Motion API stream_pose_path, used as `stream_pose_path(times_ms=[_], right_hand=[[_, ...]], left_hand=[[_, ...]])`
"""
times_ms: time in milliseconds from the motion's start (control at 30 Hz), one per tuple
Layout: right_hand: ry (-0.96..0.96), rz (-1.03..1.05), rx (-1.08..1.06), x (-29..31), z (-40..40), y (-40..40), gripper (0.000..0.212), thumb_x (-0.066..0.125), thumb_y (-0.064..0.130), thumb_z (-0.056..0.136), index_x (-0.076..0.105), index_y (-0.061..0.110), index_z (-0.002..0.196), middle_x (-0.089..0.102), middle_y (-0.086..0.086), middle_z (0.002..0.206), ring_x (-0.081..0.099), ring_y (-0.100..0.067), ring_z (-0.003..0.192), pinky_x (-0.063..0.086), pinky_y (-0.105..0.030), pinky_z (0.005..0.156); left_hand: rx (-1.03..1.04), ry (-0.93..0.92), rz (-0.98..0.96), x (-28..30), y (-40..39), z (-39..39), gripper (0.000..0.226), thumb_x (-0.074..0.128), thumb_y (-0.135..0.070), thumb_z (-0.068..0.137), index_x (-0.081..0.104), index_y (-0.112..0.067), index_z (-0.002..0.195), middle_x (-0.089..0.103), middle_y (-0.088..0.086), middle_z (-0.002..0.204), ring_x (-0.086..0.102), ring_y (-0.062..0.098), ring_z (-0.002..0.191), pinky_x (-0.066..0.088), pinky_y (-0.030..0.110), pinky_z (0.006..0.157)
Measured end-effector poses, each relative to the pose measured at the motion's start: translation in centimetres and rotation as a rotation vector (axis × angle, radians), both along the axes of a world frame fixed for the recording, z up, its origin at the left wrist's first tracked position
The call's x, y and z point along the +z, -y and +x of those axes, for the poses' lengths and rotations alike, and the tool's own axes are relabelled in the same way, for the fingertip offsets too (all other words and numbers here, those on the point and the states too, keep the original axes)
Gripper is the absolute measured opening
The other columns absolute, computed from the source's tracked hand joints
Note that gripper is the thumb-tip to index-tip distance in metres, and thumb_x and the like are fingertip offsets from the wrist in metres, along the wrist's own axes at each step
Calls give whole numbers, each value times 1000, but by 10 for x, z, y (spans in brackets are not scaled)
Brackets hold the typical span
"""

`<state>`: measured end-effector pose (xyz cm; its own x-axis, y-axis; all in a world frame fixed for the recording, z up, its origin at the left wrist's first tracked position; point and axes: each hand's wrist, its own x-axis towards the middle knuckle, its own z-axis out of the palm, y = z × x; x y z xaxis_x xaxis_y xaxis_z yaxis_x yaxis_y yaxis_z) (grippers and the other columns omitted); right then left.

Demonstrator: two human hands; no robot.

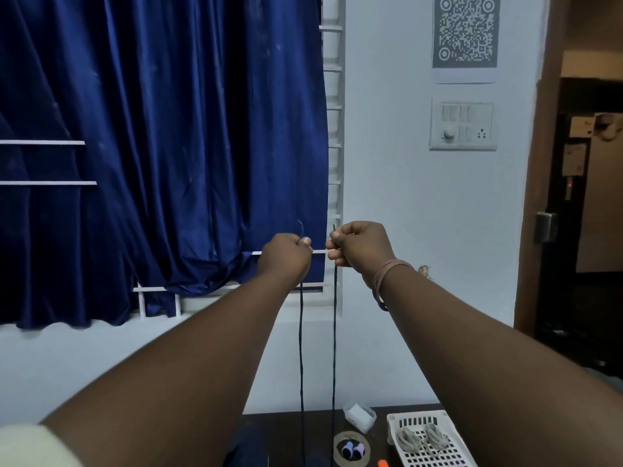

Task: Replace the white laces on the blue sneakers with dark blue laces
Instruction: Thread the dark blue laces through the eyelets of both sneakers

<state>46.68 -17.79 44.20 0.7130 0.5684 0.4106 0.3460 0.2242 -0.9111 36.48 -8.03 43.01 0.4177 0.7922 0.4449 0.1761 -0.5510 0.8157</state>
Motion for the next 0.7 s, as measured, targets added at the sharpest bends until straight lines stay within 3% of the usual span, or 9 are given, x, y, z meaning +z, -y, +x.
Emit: stream_pose_path(times_ms=[133,200,267,400,700], right_hand=[[-11,84,-73,11,1,-5,12,61,7,95,70,0,90,68,-13,75,62,-20,57,60,-37,66],[-26,82,-70,12,1,-8,11,62,6,94,69,0,89,67,-13,74,61,-22,57,60,-38,67],[-20,61,-70,9,-1,-10,11,64,7,93,70,3,85,68,-12,73,62,-21,56,60,-39,66],[-27,35,-89,2,-4,-13,12,68,9,91,69,9,79,68,-9,74,62,-17,53,62,-38,66],[-97,21,-75,-14,-9,-25,9,63,5,93,67,4,85,68,-13,79,66,-20,56,61,-34,61]], left_hand=[[28,22,-8,6,1,3,31,69,-31,91,68,-5,73,63,8,66,61,28,65,61,50,77],[32,33,-34,7,1,5,27,72,-29,89,71,-6,75,67,10,69,65,30,68,61,50,78],[29,39,-52,6,1,6,22,74,-28,88,74,-9,77,71,12,74,70,33,76,61,49,79],[27,34,-46,4,-1,7,20,73,-29,86,73,-13,74,65,7,66,60,29,66,60,48,79],[44,-31,64,-2,-6,2,18,69,-30,92,74,-18,79,65,2,68,60,23,68,55,36,70]])
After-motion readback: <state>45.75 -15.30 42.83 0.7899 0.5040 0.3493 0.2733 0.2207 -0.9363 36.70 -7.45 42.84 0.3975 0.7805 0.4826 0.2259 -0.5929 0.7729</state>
